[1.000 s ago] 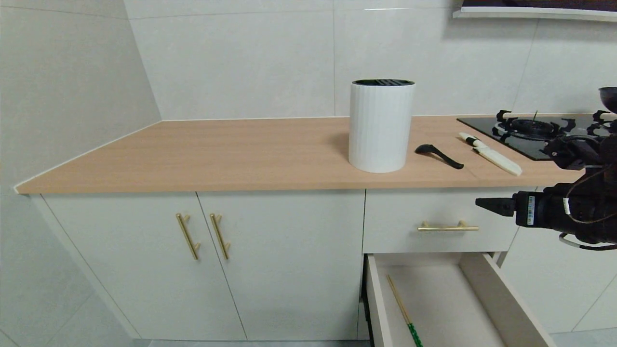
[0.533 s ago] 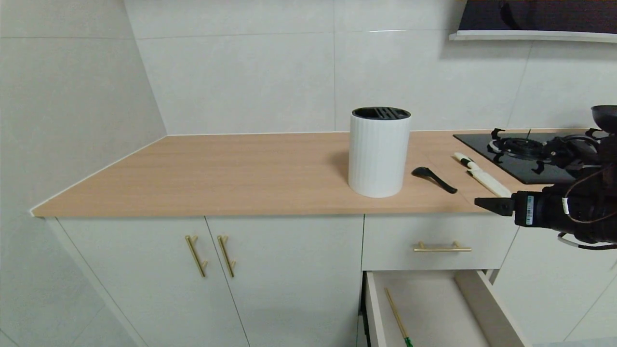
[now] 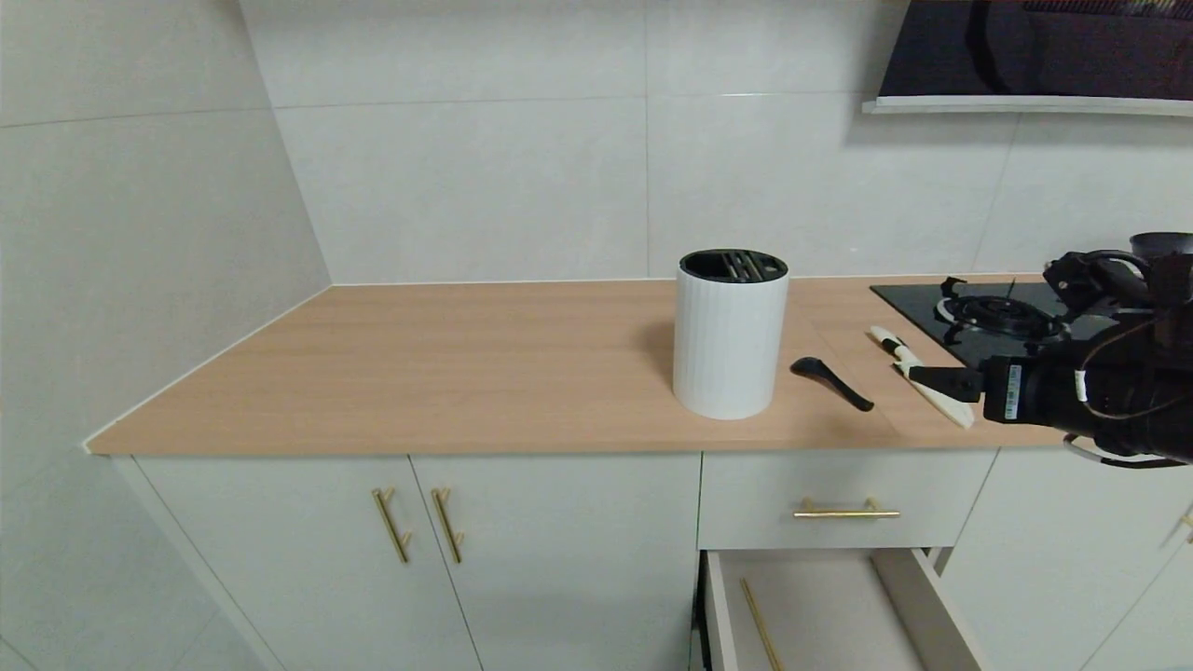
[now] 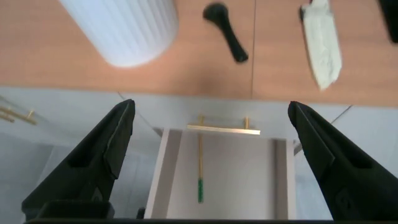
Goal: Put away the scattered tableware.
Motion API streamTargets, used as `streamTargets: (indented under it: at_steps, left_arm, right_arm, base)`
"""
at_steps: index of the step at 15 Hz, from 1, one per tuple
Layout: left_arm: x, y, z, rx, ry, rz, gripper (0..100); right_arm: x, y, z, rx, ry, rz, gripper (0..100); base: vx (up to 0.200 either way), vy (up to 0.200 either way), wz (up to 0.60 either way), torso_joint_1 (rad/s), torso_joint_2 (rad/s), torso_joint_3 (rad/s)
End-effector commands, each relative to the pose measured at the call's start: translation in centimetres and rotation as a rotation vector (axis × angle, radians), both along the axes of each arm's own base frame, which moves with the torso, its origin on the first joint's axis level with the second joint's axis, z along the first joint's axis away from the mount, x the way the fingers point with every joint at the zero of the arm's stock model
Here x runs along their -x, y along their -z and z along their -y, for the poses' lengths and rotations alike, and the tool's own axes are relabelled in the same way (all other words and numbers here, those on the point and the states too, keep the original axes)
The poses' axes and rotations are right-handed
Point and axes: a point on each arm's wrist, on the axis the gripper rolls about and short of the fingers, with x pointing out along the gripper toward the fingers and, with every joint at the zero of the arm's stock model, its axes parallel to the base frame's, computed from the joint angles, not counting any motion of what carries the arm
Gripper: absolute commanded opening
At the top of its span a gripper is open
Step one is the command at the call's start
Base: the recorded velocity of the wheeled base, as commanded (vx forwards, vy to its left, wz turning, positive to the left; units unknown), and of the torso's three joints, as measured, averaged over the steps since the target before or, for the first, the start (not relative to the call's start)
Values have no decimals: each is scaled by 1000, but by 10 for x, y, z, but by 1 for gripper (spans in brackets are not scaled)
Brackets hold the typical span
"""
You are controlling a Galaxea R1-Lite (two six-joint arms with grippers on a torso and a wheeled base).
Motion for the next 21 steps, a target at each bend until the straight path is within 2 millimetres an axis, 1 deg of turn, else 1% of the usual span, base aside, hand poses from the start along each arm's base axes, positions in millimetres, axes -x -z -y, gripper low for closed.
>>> streamTargets:
  at_steps: [1,2,3,5,6,7,8,9,10,11,12,15,16,18,21]
  left_arm:
    - [0,0,0,0,-1,-1,100]
    - [0,0,0,0,-1,0,100]
    - [0,0,0,0,-1,-1,100]
    - [0,0,0,0,-1,-1,100]
    - [0,0,0,0,-1,-1,100]
    - [0,0,0,0,-1,0,100]
    - [0,0,0,0,-1,0,100]
    - [0,0,0,0,-1,-1,100]
    - [0,0,0,0,-1,-1,100]
    - [0,0,0,0,-1,0,100]
    - [0,0,0,0,-1,-1,100]
    - [0,0,0,0,-1,-1,100]
    - [0,0,0,0,-1,-1,100]
    - [0,0,0,0,-1,-1,100]
    - [0,0,0,0,1,-1,100]
  right_arm:
    - [-36,18,-5,40,-8,16,100]
    - [-48,19,-6,42,-4,19,100]
    - [-70,16,0,36,11,27,100]
    - [-102,18,2,29,-6,22,100]
    - [-109,20,5,21,-13,23,100]
    - [-133,25,8,32,-48,37,100]
    - [-146,34,10,73,-61,40,100]
    - [-155,42,10,112,-86,37,100]
    - [-155,42,10,112,-86,37,100]
    - [-158,67,9,134,-144,-25,100]
    - [-158,78,9,168,-167,-46,100]
    - [-161,90,6,173,-210,-66,100]
    - [-163,97,3,172,-218,-79,100]
    - [-169,102,2,170,-218,-81,100]
    - [-182,116,6,167,-205,-92,100]
  base:
    - [0,0,0,27,-56,-32]
    - [0,0,0,0,0,0]
    - [0,0,0,0,0,0]
    - [0,0,0,0,0,0]
    - [0,0,0,0,0,0]
    - [0,0,0,0,0,0]
    - [0,0,0,0,0,0]
    - [0,0,0,0,0,0]
    - [0,0,0,0,0,0]
    - [0,0,0,0,0,0]
    - [0,0,0,0,0,0]
    - [0,0,0,0,0,0]
    - [0,0,0,0,0,0]
    - [0,0,0,0,0,0]
    - [0,0,0,0,0,0]
